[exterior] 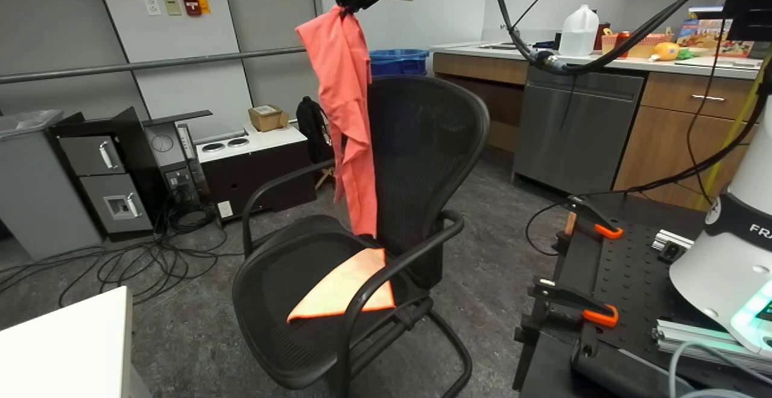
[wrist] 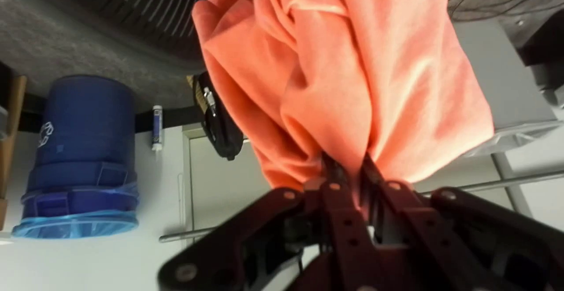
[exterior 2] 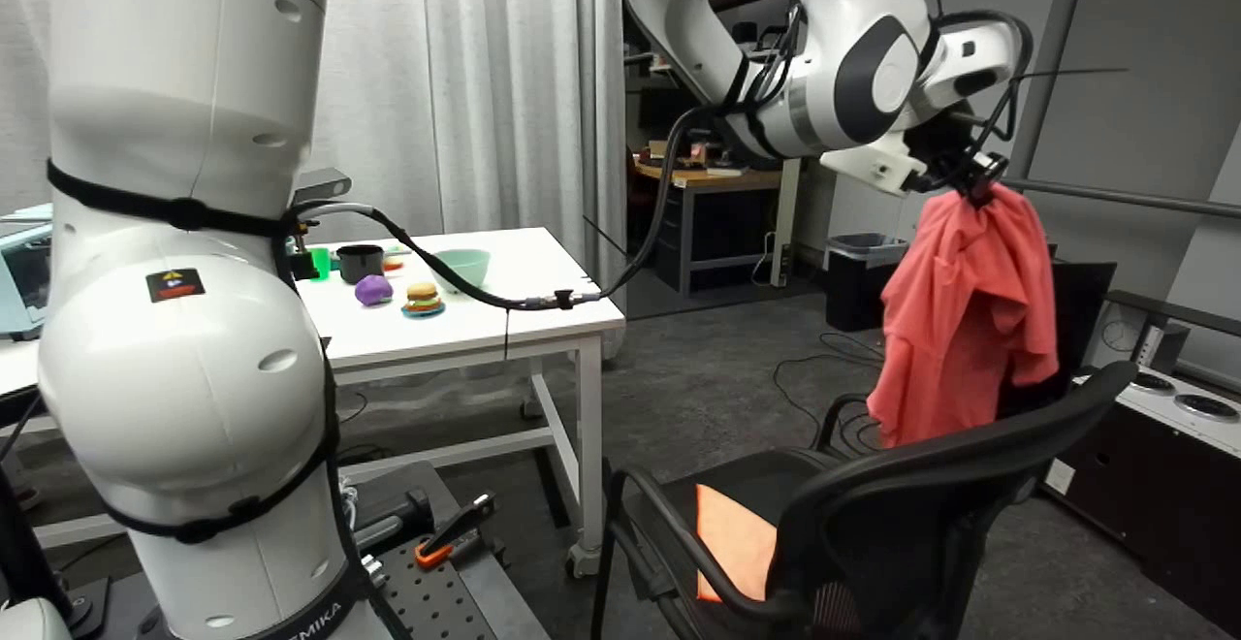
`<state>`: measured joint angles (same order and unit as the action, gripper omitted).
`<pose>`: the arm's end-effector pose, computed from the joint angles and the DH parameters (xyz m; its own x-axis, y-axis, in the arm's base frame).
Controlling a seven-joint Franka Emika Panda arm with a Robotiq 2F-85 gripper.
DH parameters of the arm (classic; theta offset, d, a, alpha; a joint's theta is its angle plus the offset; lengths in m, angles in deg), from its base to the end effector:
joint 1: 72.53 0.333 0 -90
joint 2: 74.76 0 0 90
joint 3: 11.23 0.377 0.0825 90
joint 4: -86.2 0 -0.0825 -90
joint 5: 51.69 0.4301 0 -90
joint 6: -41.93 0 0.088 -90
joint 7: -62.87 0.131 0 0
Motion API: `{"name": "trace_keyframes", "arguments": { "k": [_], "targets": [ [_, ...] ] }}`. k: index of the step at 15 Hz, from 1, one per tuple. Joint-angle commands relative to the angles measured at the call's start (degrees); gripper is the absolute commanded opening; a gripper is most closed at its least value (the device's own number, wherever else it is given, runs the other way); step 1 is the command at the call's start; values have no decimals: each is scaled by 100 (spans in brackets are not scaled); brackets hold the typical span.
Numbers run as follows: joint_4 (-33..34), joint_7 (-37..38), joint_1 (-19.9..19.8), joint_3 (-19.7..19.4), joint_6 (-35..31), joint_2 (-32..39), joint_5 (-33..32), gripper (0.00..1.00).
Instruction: Move the sweatshirt from the armrest to the backrest of the chair
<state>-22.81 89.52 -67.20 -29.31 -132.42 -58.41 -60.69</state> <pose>0.7268 -0.1303 0.4779 0.5476 -0.3613 0.7547 -0.4051 -0.9037 -0.1387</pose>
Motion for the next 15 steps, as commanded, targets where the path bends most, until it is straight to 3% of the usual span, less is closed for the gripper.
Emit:
{"name": "trace_keyframes", "arguments": {
  "k": [1, 8, 15],
  "targets": [
    [521, 488, 191, -656, 88, 89, -328, 3],
    [807, 988, 371, -1709, 327, 456, -990, 3],
    [1142, 1866, 900, -3076, -208, 957, -1556, 3]
  ]
}}
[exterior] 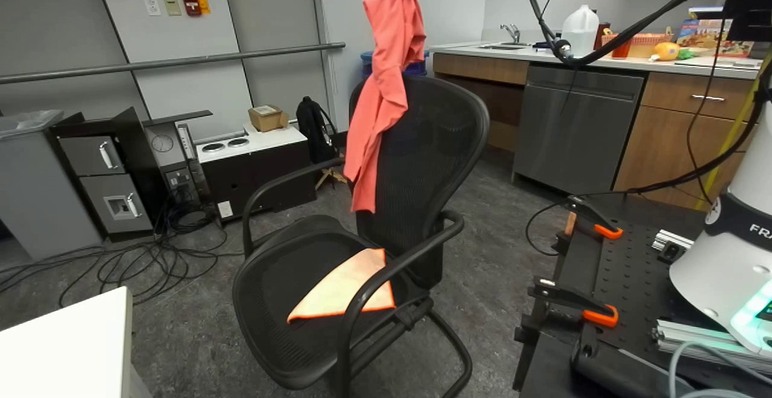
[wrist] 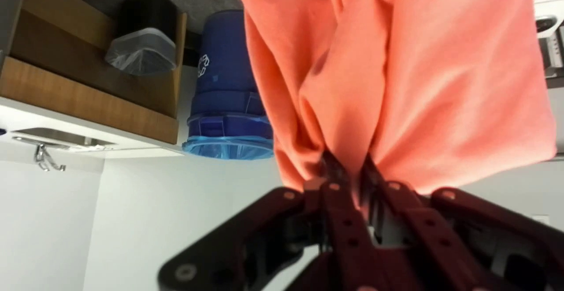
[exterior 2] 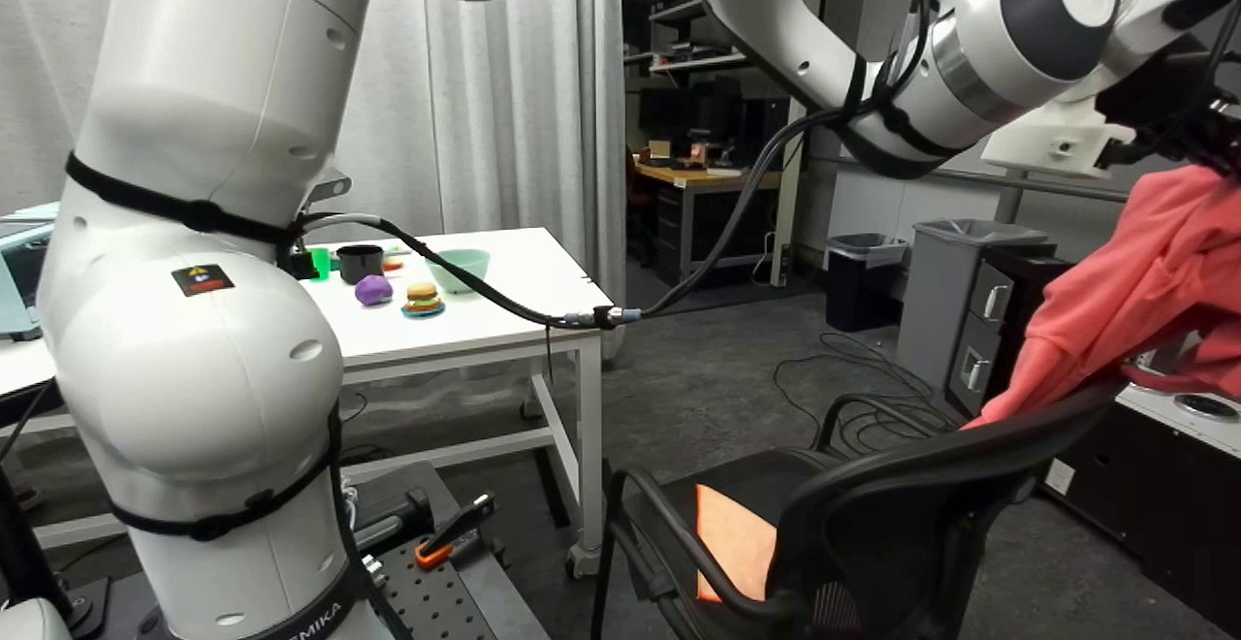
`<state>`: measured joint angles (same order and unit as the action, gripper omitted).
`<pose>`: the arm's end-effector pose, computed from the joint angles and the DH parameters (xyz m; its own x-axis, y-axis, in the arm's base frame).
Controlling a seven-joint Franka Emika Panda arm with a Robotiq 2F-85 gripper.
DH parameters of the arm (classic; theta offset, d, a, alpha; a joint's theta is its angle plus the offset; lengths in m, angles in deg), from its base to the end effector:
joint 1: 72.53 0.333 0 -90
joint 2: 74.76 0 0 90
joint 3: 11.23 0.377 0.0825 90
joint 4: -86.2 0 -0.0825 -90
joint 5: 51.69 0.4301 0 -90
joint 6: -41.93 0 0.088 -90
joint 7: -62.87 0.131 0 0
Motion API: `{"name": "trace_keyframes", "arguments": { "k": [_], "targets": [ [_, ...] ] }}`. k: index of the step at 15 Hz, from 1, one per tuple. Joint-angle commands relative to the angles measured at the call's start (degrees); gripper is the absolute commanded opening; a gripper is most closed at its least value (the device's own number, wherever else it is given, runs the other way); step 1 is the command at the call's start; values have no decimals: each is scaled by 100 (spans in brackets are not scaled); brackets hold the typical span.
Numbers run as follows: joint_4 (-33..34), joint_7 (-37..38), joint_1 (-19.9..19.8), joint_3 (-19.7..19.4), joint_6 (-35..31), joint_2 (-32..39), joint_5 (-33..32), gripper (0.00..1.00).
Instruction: Move the sweatshirt from the armrest to the backrest of the chair
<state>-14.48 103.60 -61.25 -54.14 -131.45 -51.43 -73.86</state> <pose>0.7069 -0.3043 0.5151 0.4099 -0.3384 0.8470 -0.6639 -0.7475 0.0227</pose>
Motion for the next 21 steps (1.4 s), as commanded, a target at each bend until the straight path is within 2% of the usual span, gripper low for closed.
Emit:
{"name": "trace_keyframes", "arguments": {
  "k": [1, 5, 8, 13, 21],
  "targets": [
    [316, 533, 395, -745, -405, 293, -245, 3],
    [104, 492, 742, -1050, -394, 361, -242, 3],
    [-232, 307, 816, -834, -277, 319, -196, 3],
    [-513, 329, 987, -882, -256, 531, -160, 3],
    [-386, 545, 1154, -1506, -457, 1035, -144, 3]
  ]
}}
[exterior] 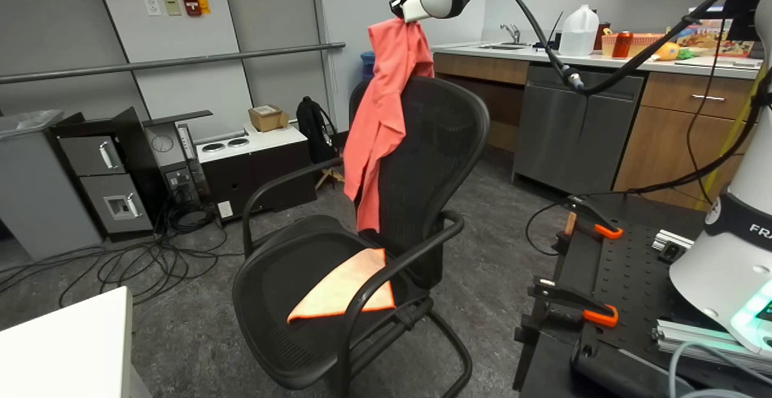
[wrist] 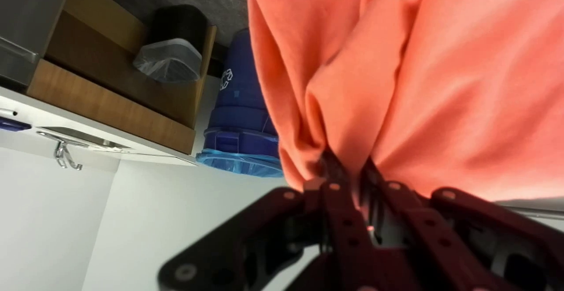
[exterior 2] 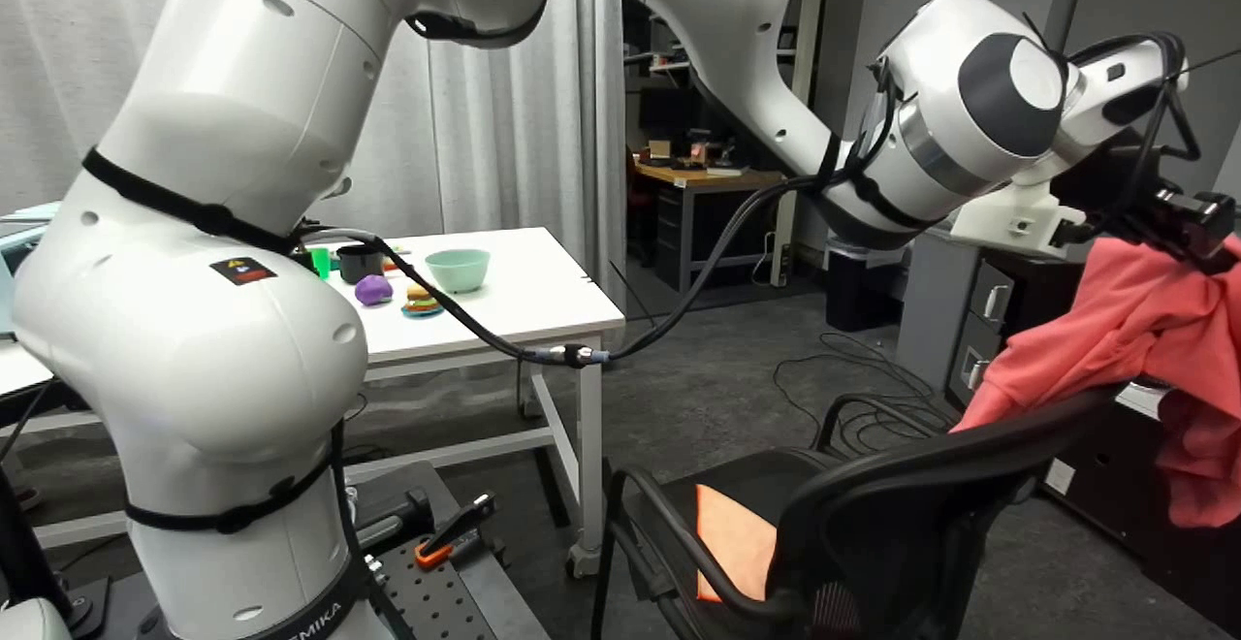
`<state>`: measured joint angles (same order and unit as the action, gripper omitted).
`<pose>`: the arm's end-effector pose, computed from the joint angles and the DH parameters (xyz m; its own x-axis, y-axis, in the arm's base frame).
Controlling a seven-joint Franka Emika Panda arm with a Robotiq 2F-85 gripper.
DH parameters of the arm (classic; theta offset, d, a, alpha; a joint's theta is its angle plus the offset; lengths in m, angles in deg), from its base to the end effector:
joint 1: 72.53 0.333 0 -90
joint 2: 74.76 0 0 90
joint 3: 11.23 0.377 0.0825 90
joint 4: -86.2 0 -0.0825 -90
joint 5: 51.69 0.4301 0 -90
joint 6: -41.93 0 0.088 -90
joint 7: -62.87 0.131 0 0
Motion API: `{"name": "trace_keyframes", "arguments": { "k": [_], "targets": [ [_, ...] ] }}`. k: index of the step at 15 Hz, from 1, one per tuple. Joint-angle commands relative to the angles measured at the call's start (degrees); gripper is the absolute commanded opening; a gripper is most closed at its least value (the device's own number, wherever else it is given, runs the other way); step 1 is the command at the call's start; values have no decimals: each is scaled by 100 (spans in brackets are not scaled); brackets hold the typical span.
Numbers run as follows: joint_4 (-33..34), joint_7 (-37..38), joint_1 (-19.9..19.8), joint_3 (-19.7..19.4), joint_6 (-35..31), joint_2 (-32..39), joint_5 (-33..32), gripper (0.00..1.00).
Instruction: Move the sweatshirt from the armrest to the backrest of the chair
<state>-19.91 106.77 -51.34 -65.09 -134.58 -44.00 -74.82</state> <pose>0.7019 -0.2882 0.4357 0.4982 -0.2924 0.8163 -0.6678 -0.7299 0.1461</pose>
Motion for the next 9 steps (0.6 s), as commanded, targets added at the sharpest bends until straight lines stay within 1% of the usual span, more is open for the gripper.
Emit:
{"name": "trace_keyframes", "arguments": {
  "k": [1, 2, 3, 4, 5, 6, 9],
  "targets": [
    [164, 233, 185, -485, -134, 348, -40, 3],
    [168, 230, 200, -537, -87, 388, -23, 12],
    [154, 193, 172, -515, -33, 380, 1, 37],
    [141, 163, 157, -498, 8, 373, 9, 38],
    [140, 151, 153, -503, 19, 385, 10, 43],
    [136, 139, 154, -515, 26, 385, 9, 52],
    [90, -1, 91, -370, 143, 208, 3, 74]
  ]
}}
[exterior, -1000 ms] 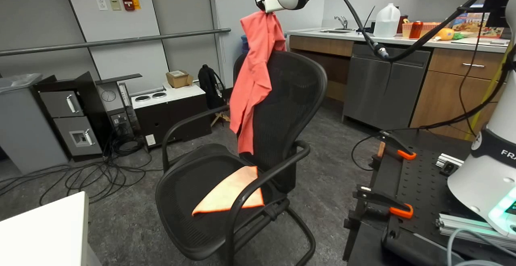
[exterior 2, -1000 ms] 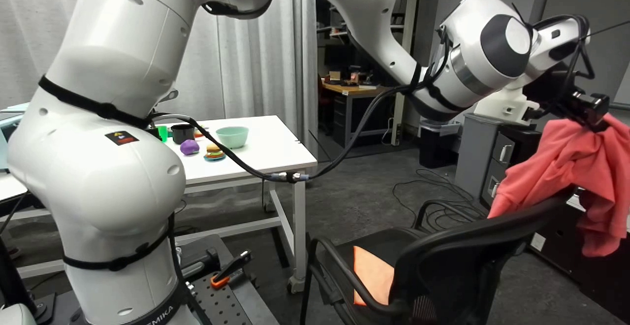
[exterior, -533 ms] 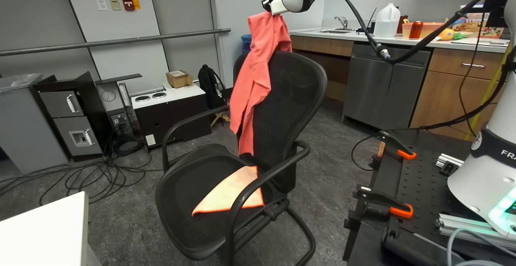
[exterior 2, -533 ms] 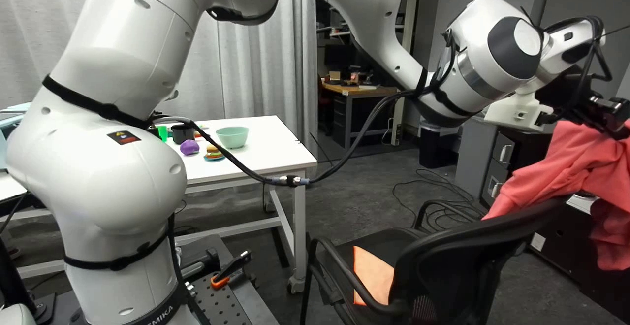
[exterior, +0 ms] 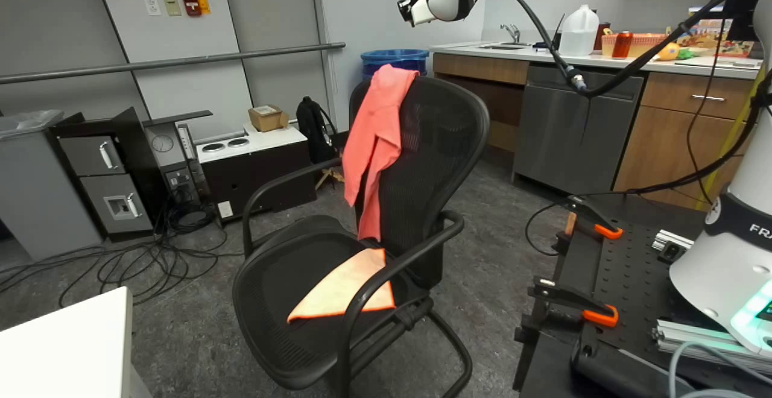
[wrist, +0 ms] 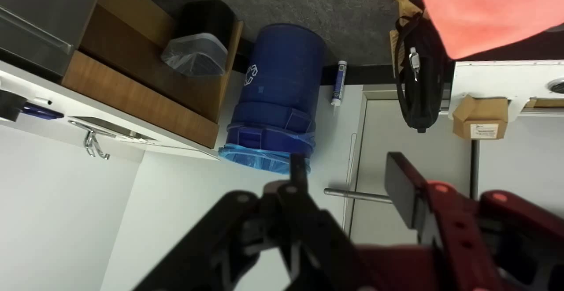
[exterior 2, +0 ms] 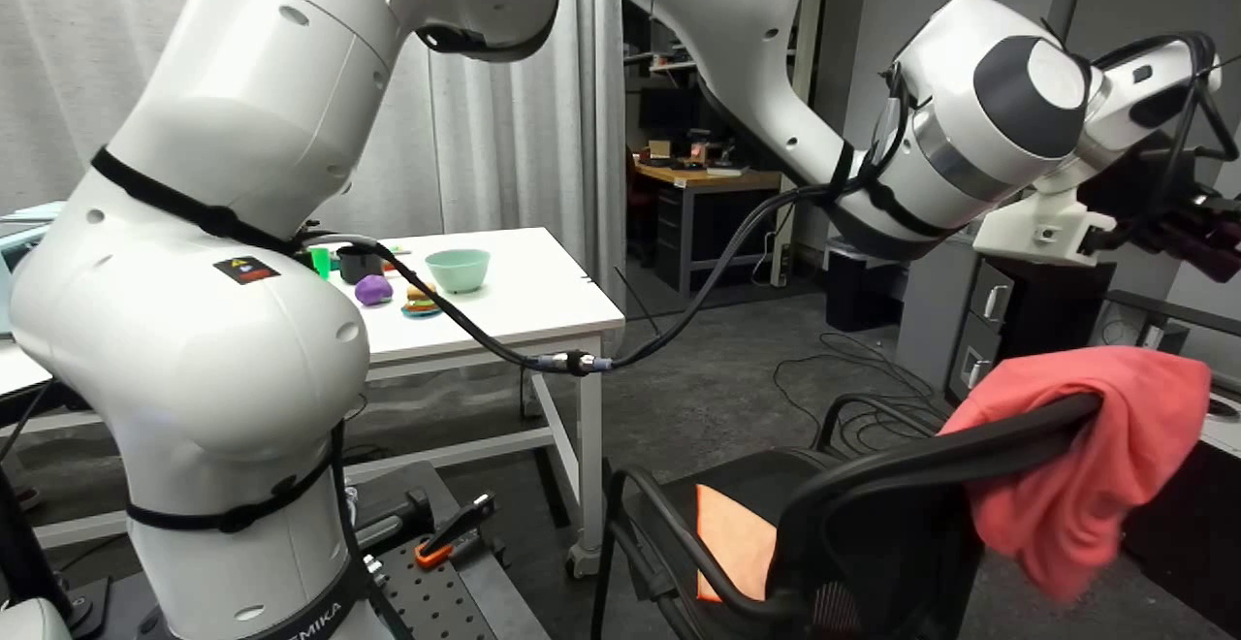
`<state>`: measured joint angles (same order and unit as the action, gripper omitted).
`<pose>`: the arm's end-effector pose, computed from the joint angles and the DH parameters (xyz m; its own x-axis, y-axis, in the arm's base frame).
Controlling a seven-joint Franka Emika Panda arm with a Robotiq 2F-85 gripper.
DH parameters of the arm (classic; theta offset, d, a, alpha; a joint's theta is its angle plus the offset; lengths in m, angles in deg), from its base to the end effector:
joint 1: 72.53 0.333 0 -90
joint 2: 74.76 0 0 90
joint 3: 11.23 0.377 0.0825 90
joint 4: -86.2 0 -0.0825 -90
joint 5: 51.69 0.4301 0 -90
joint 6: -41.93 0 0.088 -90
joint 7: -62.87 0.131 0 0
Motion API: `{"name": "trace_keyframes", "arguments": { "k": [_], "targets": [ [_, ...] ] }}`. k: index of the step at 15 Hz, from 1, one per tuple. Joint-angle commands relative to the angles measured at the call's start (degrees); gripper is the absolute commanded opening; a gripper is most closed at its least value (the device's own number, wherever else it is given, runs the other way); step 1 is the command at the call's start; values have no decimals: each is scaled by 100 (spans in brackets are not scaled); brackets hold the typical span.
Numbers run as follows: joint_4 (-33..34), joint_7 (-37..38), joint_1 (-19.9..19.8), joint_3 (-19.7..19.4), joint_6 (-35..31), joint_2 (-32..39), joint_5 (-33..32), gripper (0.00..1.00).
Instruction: Move the sweatshirt from the armrest to the backrest of the chair
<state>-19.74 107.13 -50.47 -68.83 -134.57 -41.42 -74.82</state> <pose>0.6936 -0.3110 0.4315 0.5048 -0.2755 0.8181 -0.6941 -0.6930 0.1949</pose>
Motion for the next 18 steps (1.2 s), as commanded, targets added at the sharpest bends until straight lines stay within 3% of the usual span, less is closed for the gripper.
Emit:
{"name": "trace_keyframes", "arguments": {
  "k": [1, 4, 8, 11, 15, 16, 18],
  "targets": [
    [58, -71, -12, 45, 166, -100, 0, 81],
    [-38, -283, -126, 322, 292, -427, 0, 100],
    [-245, -816, -516, 1135, 719, -1157, 156, 100],
    [-384, -1625, -1017, 2009, 1436, -1777, 663, 100],
    [-214, -2418, -1216, 2325, 2506, -2132, 1369, 100],
    [-162, -2376, -1619, 2747, 2763, -2294, 1171, 100],
    [-133, -2475, -1903, 3065, 3101, -2484, 1140, 100]
  ]
}}
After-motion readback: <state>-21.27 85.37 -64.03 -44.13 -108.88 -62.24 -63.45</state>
